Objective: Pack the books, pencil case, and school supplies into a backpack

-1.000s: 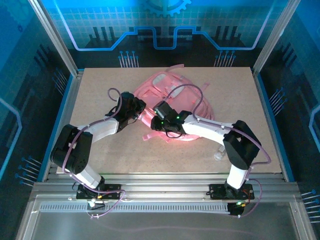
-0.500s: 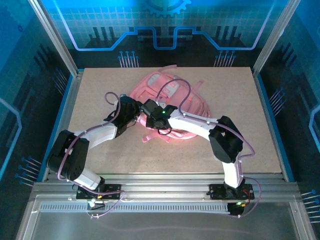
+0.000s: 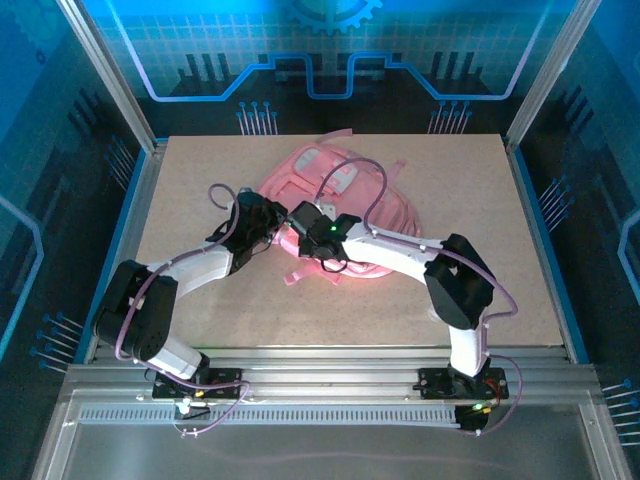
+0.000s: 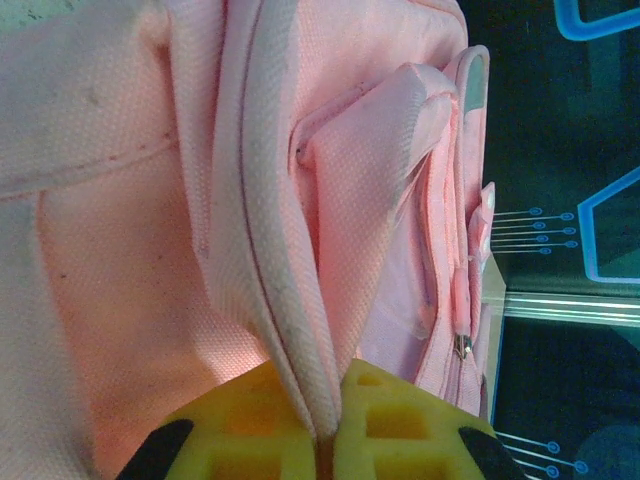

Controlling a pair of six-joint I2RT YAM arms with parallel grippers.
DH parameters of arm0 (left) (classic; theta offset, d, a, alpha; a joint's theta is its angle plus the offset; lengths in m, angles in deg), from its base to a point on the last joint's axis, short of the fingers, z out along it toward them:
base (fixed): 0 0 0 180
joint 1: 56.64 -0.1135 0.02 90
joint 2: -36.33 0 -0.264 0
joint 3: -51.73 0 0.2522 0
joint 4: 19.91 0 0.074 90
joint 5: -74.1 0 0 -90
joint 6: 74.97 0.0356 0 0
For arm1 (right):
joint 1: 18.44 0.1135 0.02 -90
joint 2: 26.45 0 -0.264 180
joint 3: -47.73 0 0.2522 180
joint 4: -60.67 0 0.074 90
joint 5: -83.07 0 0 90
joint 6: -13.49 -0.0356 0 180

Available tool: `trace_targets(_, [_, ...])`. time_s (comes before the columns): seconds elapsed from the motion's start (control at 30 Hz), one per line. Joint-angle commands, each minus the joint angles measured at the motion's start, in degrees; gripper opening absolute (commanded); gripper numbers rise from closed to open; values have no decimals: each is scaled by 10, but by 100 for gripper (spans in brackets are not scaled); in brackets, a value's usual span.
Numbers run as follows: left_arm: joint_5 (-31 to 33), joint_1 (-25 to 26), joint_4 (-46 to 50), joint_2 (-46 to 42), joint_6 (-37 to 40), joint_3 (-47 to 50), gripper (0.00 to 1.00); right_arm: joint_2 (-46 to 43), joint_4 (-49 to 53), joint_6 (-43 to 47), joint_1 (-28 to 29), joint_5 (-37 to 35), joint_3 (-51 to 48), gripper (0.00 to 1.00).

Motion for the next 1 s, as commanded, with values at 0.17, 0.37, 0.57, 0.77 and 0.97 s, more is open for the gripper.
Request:
trace_targets(0.17, [-41,-19,-3,0,36,-37,0,-54,-57,113,-62,75,-49,0])
trace_targets(0.37, [-46,-35,17,10,58,-61,0,-69,-20,176,-107,227,-55,0])
trace_targets(0.57, [-47,-41,23,14,67,-73,0,-118,3,195,-169,355,-110,0])
trace_targets(0.77, [-53,-41,22,16,65,-77,0,-148,2,197,-208,433,-138,3])
trace_targets(0.97, [-54,-41,24,13,66,-78,0,-159,-3,206,-198,402,-130,0])
